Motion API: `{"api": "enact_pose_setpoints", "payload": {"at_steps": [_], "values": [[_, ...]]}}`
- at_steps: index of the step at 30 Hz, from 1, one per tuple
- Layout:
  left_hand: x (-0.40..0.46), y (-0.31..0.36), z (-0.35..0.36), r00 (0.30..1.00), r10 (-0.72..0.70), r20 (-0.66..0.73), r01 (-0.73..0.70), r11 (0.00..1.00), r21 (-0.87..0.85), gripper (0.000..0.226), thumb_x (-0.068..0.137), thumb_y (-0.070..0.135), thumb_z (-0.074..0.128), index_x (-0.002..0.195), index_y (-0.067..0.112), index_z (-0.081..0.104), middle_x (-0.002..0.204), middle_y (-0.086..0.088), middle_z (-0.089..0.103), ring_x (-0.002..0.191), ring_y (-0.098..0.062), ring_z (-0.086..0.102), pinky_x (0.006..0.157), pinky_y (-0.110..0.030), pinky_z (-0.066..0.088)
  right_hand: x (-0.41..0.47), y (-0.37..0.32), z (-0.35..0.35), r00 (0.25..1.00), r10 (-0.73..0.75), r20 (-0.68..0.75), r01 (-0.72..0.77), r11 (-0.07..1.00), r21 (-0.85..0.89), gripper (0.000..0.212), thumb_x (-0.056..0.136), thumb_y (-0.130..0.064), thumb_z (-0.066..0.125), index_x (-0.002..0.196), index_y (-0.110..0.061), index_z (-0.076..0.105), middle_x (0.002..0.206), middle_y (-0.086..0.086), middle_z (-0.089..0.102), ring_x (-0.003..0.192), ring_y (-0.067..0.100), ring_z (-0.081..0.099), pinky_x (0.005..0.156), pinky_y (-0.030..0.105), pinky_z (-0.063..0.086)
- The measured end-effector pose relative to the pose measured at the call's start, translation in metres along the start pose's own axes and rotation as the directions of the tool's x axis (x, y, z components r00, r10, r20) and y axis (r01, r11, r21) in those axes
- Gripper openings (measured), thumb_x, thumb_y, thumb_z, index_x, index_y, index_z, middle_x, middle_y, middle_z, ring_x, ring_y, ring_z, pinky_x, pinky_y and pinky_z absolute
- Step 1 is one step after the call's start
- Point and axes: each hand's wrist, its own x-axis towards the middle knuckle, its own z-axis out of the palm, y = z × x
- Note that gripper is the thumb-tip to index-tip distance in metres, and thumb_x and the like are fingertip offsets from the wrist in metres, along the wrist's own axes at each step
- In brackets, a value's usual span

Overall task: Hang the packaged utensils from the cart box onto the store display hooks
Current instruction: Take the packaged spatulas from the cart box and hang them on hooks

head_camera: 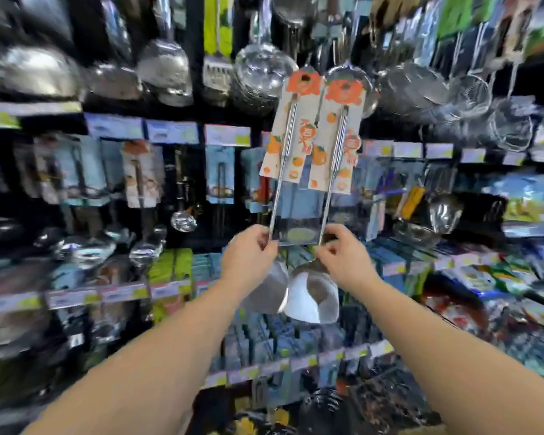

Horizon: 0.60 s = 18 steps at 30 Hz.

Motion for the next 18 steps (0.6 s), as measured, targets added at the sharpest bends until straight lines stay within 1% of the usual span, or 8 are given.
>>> {"api": "enact_pose_setpoints", "payload": {"at_steps": [1,3,5,7,10,13,16,18], "values": [[0.002,-0.01,-0.033,0.999,0.003,-0.044,-0.002,1.0,0.02,0.012,0.087,0.031,0.06,0.092,0.022,0.064,0.076,0.005,0.063,0.083,-0.026,0.061,0.075,-0.038,0.05,0.002,-0.028,0.019,0.998,-0.052,0.023,0.051,0.998,0.022,0.044,0.093,-0.021,0.06,0.133,-0.017,0.044,0.08,-0.003,0.064,0.067,0.007,0.054,0.057,0.023,0.04],[0.003,-0.034,-0.101,0.991,0.001,-0.133,0.006,0.999,0.052,0.013,0.088,0.032,0.06,0.097,0.023,0.063,0.07,0.009,0.06,0.078,-0.024,0.06,0.074,-0.039,0.051,0.002,-0.087,0.059,0.986,-0.147,0.079,0.142,0.988,0.065,0.05,0.093,-0.021,0.059,0.139,-0.019,0.039,0.072,-0.006,0.064,0.064,0.006,0.052,0.058,0.027,0.038],[-0.001,-0.058,-0.172,0.978,-0.005,-0.209,0.025,0.995,0.096,0.017,0.089,0.032,0.06,0.105,0.025,0.062,0.066,0.012,0.055,0.071,-0.018,0.056,0.068,-0.036,0.049,-0.003,-0.144,0.102,0.966,-0.232,0.118,0.217,0.968,0.128,0.053,0.093,-0.019,0.058,0.142,-0.02,0.037,0.07,0.0,0.067,0.061,0.007,0.053,0.058,0.026,0.037],[-0.007,-0.084,-0.242,0.961,0.002,-0.278,0.037,0.99,0.136,0.024,0.09,0.029,0.06,0.113,0.026,0.059,0.063,0.013,0.05,0.063,-0.009,0.05,0.059,-0.03,0.041,-0.01,-0.2,0.148,0.943,-0.299,0.143,0.267,0.941,0.207,0.053,0.093,-0.016,0.058,0.143,-0.02,0.037,0.067,0.005,0.064,0.055,0.008,0.048,0.054,0.022,0.034],[-0.017,-0.123,-0.349,0.935,0.023,-0.355,0.053,0.978,0.203,0.034,0.089,0.025,0.06,0.122,0.026,0.055,0.063,0.01,0.045,0.062,-0.01,0.045,0.053,-0.024,0.033,-0.026,-0.287,0.216,0.91,-0.38,0.164,0.325,0.901,0.286,0.053,0.093,-0.013,0.057,0.143,-0.019,0.038,0.072,0.009,0.06,0.053,0.011,0.043,0.053,0.017,0.034],[-0.026,-0.148,-0.437,0.912,0.039,-0.409,0.072,0.965,0.253,0.042,0.089,0.023,0.061,0.129,0.028,0.051,0.066,0.008,0.047,0.063,-0.011,0.048,0.059,-0.026,0.037,-0.039,-0.362,0.271,0.884,-0.431,0.179,0.351,0.867,0.354,0.053,0.094,-0.012,0.056,0.143,-0.02,0.037,0.062,0.002,0.051,0.051,0.011,0.041,0.045,0.015,0.032],[-0.03,-0.167,-0.514,0.873,0.045,-0.487,0.093,0.963,0.255,0.045,0.087,0.022,0.064,0.13,0.027,0.053,0.065,0.008,0.049,0.064,-0.012,0.05,0.064,-0.027,0.042,-0.047,-0.432,0.317,0.867,-0.468,0.17,0.362,0.827,0.429,0.054,0.092,-0.014,0.059,0.141,-0.025,0.039,0.064,-0.001,0.053,0.054,0.012,0.047,0.053,0.026,0.039],[-0.024,-0.179,-0.561,0.845,0.048,-0.533,0.094,0.967,0.235,0.046,0.087,0.022,0.064,0.131,0.028,0.052,0.063,0.007,0.049,0.063,-0.011,0.05,0.067,-0.028,0.044,-0.048,-0.477,0.344,0.859,-0.477,0.186,0.338,0.801,0.494,0.053,0.093,-0.012,0.059,0.14,-0.027,0.04,0.062,0.0,0.05,0.054,0.014,0.045,0.052,0.025,0.039]]}}
